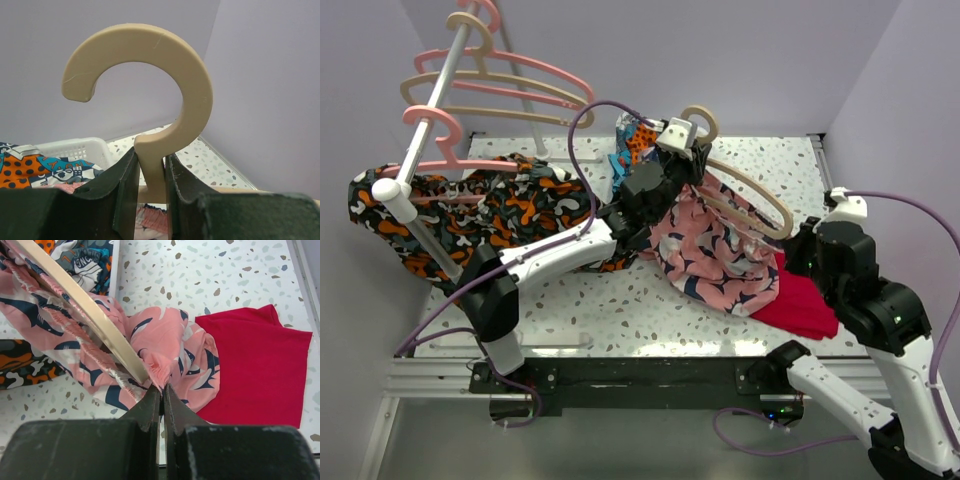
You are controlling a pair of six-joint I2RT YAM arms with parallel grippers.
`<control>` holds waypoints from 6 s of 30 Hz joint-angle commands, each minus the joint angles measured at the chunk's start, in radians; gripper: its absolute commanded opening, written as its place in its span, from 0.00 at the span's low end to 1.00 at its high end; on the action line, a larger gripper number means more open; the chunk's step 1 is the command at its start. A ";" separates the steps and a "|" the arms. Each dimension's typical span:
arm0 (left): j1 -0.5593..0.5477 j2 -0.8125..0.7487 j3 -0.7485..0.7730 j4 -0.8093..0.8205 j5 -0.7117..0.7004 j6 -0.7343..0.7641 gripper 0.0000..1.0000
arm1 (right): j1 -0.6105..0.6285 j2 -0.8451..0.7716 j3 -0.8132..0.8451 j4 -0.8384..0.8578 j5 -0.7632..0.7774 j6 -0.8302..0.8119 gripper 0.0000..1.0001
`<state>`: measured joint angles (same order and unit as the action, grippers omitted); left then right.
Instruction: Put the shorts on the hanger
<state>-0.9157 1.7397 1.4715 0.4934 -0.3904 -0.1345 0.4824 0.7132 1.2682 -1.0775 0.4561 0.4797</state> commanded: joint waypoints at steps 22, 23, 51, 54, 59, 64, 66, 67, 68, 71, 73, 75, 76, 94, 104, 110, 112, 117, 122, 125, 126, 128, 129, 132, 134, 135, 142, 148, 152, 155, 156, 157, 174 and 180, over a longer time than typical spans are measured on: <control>-0.049 -0.031 -0.183 0.448 -0.183 0.420 0.00 | -0.004 0.186 0.367 -0.197 0.061 -0.004 0.00; -0.063 -0.031 -0.185 0.458 -0.182 0.433 0.00 | -0.005 0.195 0.376 -0.205 0.061 -0.012 0.00; -0.167 -0.160 0.233 -0.199 0.314 0.148 0.00 | -0.007 0.393 0.720 -0.013 -0.074 -0.137 0.11; -0.166 -0.172 0.237 -0.239 0.314 0.148 0.00 | -0.004 0.365 0.721 -0.004 -0.178 -0.173 0.39; -0.089 -0.172 0.202 -0.288 0.386 0.081 0.00 | -0.005 0.166 0.611 0.042 -0.266 -0.256 0.70; 0.007 -0.164 0.223 -0.328 0.574 0.006 0.00 | -0.004 0.089 0.467 -0.002 -0.406 -0.309 0.72; 0.015 -0.152 0.259 -0.363 0.599 0.021 0.00 | -0.004 0.089 0.410 -0.016 -0.479 -0.323 0.72; 0.015 -0.147 0.272 -0.378 0.599 0.026 0.00 | -0.005 0.088 0.392 -0.013 -0.528 -0.323 0.71; 0.015 -0.137 0.297 -0.401 0.602 0.030 0.00 | -0.004 0.083 0.364 -0.001 -0.552 -0.329 0.71; 0.018 -0.115 0.331 -0.432 0.614 0.039 0.00 | -0.005 0.095 0.349 0.008 -0.577 -0.345 0.72; 0.020 -0.112 0.339 -0.437 0.617 0.039 0.00 | -0.004 0.112 0.347 0.007 -0.560 -0.352 0.72; 0.018 -0.117 0.339 -0.435 0.621 0.038 0.00 | -0.004 0.144 0.349 -0.012 -0.518 -0.369 0.71; 0.020 -0.117 0.339 -0.434 0.621 0.038 0.00 | -0.004 0.152 0.350 -0.018 -0.501 -0.374 0.70; 0.018 -0.080 0.389 -0.444 0.634 -0.005 0.00 | -0.004 0.178 0.280 0.034 -0.484 -0.408 0.25; 0.018 -0.137 0.306 -0.454 0.637 -0.050 0.62 | -0.004 0.143 0.298 0.114 -0.424 -0.378 0.00; 0.017 -0.256 0.169 -0.455 0.616 -0.070 1.00 | -0.004 0.158 0.352 0.070 -0.422 -0.391 0.00; 0.018 -0.313 0.135 -0.452 0.582 -0.088 1.00 | -0.004 0.152 0.362 0.067 -0.405 -0.392 0.00; 0.008 -0.388 0.067 -0.525 0.389 -0.131 1.00 | -0.004 0.157 0.408 0.051 -0.327 -0.382 0.00; -0.072 -0.350 0.118 -0.645 -0.042 -0.073 1.00 | -0.004 0.195 0.453 0.048 -0.203 -0.329 0.00; -0.113 -0.316 0.116 -0.677 -0.229 -0.048 1.00 | -0.004 0.212 0.459 0.076 -0.223 -0.320 0.00; -0.117 -0.301 0.113 -0.694 -0.263 -0.051 1.00 | -0.004 0.216 0.467 0.083 -0.226 -0.320 0.00; -0.117 -0.290 0.087 -0.701 -0.335 -0.059 1.00 | -0.004 0.233 0.480 0.085 -0.215 -0.320 0.00; -0.117 -0.284 0.073 -0.691 -0.358 -0.062 1.00 | -0.005 0.238 0.497 0.082 -0.209 -0.320 0.00; -0.117 -0.266 0.026 -0.665 -0.412 -0.065 1.00 | -0.005 0.256 0.522 0.083 -0.186 -0.319 0.00; -0.112 -0.252 0.012 -0.670 -0.433 -0.089 1.00 | -0.005 0.261 0.530 0.091 -0.185 -0.320 0.00; -0.107 -0.238 0.004 -0.674 -0.438 -0.103 1.00 | -0.004 0.269 0.536 0.097 -0.186 -0.323 0.00; -0.034 -0.239 -0.117 -0.652 -0.455 -0.221 1.00 | -0.002 0.307 0.586 0.111 -0.257 -0.346 0.00; -0.034 -0.324 -0.282 -0.664 -0.517 -0.367 1.00 | -0.004 0.341 0.609 0.129 -0.364 -0.374 0.00; -0.035 -0.417 -0.375 -0.667 -0.528 -0.421 1.00 | -0.004 0.350 0.615 0.142 -0.453 -0.385 0.00; -0.037 -0.453 -0.408 -0.703 -0.496 -0.451 1.00 | -0.004 0.359 0.646 0.130 -0.497 -0.389 0.00; -0.038 -0.457 -0.415 -0.714 -0.475 -0.461 1.00 | -0.004 0.364 0.654 0.111 -0.511 -0.389 0.00; -0.041 -0.465 -0.424 -0.723 -0.463 -0.462 1.00 | -0.005 0.368 0.663 0.099 -0.523 -0.389 0.00; -0.055 -0.680 -0.522 -0.794 -0.233 -0.395 1.00 | -0.004 0.423 0.729 -0.001 -0.863 -0.352 0.00; -0.055 -0.726 -0.542 -0.745 -0.191 -0.343 1.00 | -0.004 0.473 0.663 0.077 -0.905 -0.354 0.00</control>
<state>-0.9695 1.0424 0.9417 -0.3073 -0.6258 -0.5304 0.4793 1.1591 1.9541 -1.1286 -0.3641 0.1188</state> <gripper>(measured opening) 0.996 0.106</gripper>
